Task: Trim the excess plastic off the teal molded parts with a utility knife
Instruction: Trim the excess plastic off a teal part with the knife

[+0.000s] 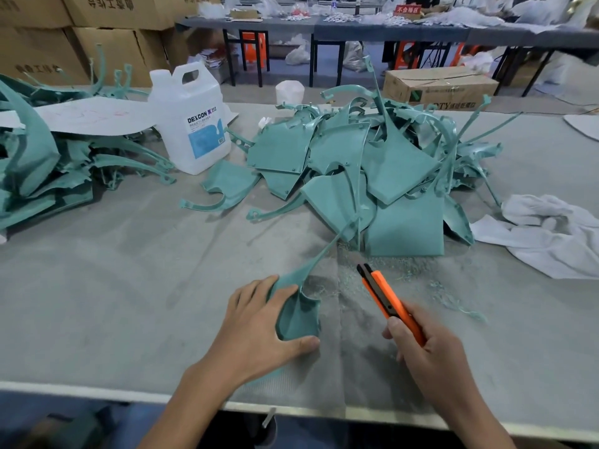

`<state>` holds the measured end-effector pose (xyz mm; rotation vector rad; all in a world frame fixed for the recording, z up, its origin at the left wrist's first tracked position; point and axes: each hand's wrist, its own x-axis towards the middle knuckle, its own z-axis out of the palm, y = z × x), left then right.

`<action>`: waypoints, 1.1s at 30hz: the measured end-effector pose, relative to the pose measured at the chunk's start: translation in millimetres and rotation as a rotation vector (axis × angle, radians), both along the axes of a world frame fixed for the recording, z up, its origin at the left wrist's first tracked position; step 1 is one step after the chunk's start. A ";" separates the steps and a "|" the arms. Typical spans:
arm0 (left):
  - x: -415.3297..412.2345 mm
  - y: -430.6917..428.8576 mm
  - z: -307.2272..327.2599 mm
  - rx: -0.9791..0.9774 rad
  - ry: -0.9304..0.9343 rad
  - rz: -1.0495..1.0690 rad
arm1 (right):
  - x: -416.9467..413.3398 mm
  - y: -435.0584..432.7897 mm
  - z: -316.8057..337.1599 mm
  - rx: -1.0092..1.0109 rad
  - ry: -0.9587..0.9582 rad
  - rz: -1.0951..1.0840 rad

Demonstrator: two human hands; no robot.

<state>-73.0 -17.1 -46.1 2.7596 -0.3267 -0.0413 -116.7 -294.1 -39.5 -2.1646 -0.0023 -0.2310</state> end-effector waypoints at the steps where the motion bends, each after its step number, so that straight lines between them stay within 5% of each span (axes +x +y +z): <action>1: -1.5 -0.2 -0.3 0.000 -0.003 -0.003 | -0.5 3.0 0.9 -0.024 0.011 0.019; 17: -5.1 -5.3 -4.5 -0.060 -0.088 0.050 | 21.9 32.7 28.6 -0.565 0.000 0.206; 23: -5.4 -3.3 -4.6 -0.055 -0.081 0.040 | 50.0 15.0 53.6 -0.727 -0.182 0.095; 27: -4.5 -5.4 -5.1 -0.066 -0.079 0.038 | 67.7 -0.3 62.4 -0.774 -0.238 -0.099; 33: -4.4 -5.1 -7.5 -0.085 -0.073 0.045 | 50.7 19.8 51.7 -0.662 -0.321 -0.090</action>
